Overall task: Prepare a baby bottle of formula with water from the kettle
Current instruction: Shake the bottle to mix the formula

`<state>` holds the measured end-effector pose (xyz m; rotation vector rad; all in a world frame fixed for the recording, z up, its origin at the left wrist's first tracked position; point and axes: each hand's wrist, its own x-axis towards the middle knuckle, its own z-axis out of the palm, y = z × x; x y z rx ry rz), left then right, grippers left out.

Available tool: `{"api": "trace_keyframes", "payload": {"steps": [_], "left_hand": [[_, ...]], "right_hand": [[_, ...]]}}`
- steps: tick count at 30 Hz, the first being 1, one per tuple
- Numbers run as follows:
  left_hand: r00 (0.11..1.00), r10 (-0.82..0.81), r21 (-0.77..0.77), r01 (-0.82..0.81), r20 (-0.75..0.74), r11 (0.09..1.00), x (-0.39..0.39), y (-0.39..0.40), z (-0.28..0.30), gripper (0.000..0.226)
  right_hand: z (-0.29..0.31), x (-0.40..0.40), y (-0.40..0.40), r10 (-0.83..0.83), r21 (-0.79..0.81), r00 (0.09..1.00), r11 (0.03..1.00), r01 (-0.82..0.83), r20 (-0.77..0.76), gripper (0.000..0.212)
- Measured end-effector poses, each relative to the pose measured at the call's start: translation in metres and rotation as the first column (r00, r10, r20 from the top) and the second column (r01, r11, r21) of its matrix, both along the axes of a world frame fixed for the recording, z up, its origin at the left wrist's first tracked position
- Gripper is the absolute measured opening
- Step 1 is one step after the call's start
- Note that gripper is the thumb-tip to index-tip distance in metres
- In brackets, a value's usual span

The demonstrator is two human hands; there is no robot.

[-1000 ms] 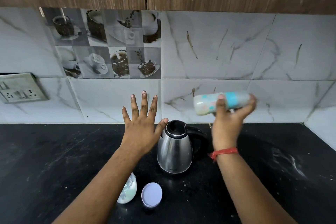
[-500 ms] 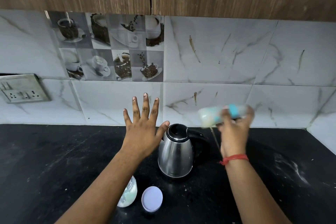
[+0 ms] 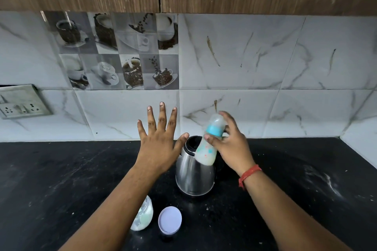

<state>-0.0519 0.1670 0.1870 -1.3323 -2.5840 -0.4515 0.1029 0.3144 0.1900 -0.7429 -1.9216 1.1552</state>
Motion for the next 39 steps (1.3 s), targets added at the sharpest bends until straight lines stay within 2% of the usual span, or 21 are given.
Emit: {"api": "trace_keyframes", "payload": {"steps": [2,4,5,7,8,10,12,14,15,18,19,21,23,24,26,28,30,33,34,37,39], "left_hand": [[1.0,0.0,0.013,0.0,0.001,1.0,0.0,0.0,0.001,0.08],[1.0,0.009,0.004,-0.01,0.004,1.0,-0.001,-0.001,0.0,0.079],[1.0,0.014,-0.001,-0.014,0.007,1.0,-0.001,-0.002,-0.001,0.08],[1.0,0.015,-0.004,-0.015,0.014,1.0,-0.001,-0.001,-0.001,0.081],[1.0,0.012,-0.004,-0.012,0.015,1.0,-0.001,-0.001,-0.001,0.081],[1.0,0.004,-0.002,-0.004,0.015,1.0,0.002,-0.001,0.0,0.081],[1.0,0.007,0.003,-0.007,0.015,1.0,0.002,-0.002,-0.001,0.08],[1.0,0.02,-0.005,-0.02,0.018,1.0,0.001,-0.003,-0.002,0.081],[0.999,0.022,-0.01,-0.022,0.024,1.0,0.001,-0.003,-0.002,0.081],[1.0,0.013,-0.008,-0.012,0.027,1.0,0.002,0.0,-0.002,0.08],[1.0,0.008,-0.007,-0.008,0.022,1.0,0.003,0.002,-0.002,0.08],[1.0,0.001,-0.001,-0.001,0.011,1.0,0.004,0.003,-0.002,0.08],[1.0,0.003,0.003,-0.003,0.017,1.0,0.003,0.003,-0.003,0.081],[1.0,0.004,0.001,-0.004,0.023,1.0,0.002,0.002,-0.003,0.082],[1.0,0.002,-0.004,-0.002,0.028,1.0,0.001,0.002,-0.003,0.082],[1.0,0.001,-0.002,-0.001,0.023,1.0,0.001,0.003,0.0,0.082],[1.0,0.002,0.006,-0.002,0.019,1.0,0.001,0.004,0.002,0.082],[1.0,0.009,-0.009,-0.009,0.027,1.0,0.0,0.003,0.001,0.082],[1.0,0.008,-0.016,-0.007,0.028,1.0,0.0,0.002,0.0,0.082],[1.0,0.004,-0.008,-0.004,0.018,1.0,0.0,0.001,0.0,0.081],[1.0,0.01,0.0,-0.01,0.018,1.0,-0.001,0.0,0.001,0.081]], "right_hand": [[0.014,0.005,0.005,-0.094,-0.111,0.96,0.992,0.067,-0.262,0.066],[0.027,0.011,0.01,-0.269,-0.295,0.759,0.949,0.106,-0.593,0.061],[0.026,0.01,0.012,-0.303,-0.294,0.713,0.945,0.141,-0.632,0.064],[0.008,0.0,0.012,-0.289,-0.197,0.83,0.956,0.219,-0.477,0.074],[-0.002,-0.005,0.007,-0.187,-0.16,0.937,0.977,0.145,-0.295,0.078],[-0.014,-0.008,0.004,-0.037,-0.248,0.996,0.969,0.016,-0.079,0.072],[-0.011,-0.002,0.016,-0.237,-0.352,0.932,0.927,0.131,-0.276,0.065],[-0.002,0.005,0.021,-0.424,-0.47,0.715,0.87,0.15,-0.556,0.065],[-0.004,0.004,0.023,-0.438,-0.451,0.686,0.875,0.176,-0.581,0.067],[-0.008,-0.002,0.006,-0.119,-0.155,0.983,0.983,0.098,-0.136,0.072],[-0.012,-0.004,0.006,-0.044,-0.146,0.998,0.989,0.039,-0.033,0.07],[-0.002,-0.001,0.014,-0.149,-0.234,0.961,0.968,0.093,-0.234,0.062],[0.011,0.004,0.021,-0.359,-0.434,0.747,0.895,0.105,-0.56,0.055],[0.009,0.002,0.023,-0.392,-0.445,0.699,0.888,0.116,-0.598,0.058],[-0.001,-0.004,0.014,-0.298,-0.304,0.872,0.935,0.184,-0.388,0.068],[-0.018,-0.008,0.003,-0.032,-0.153,0.998,0.988,0.024,-0.051,0.07],[-0.017,-0.007,0.009,-0.082,-0.181,0.984,0.982,0.053,-0.156,0.064],[-0.005,-0.006,0.014,-0.309,-0.366,0.792,0.923,0.117,-0.526,0.064],[-0.004,-0.008,0.011,-0.291,-0.302,0.818,0.941,0.151,-0.496,0.067],[-0.017,-0.013,0.003,-0.037,-0.085,0.997,0.996,0.032,-0.064,0.071],[-0.008,-0.008,0.011,-0.117,-0.153,0.97,0.985,0.085,-0.213,0.067]]}}
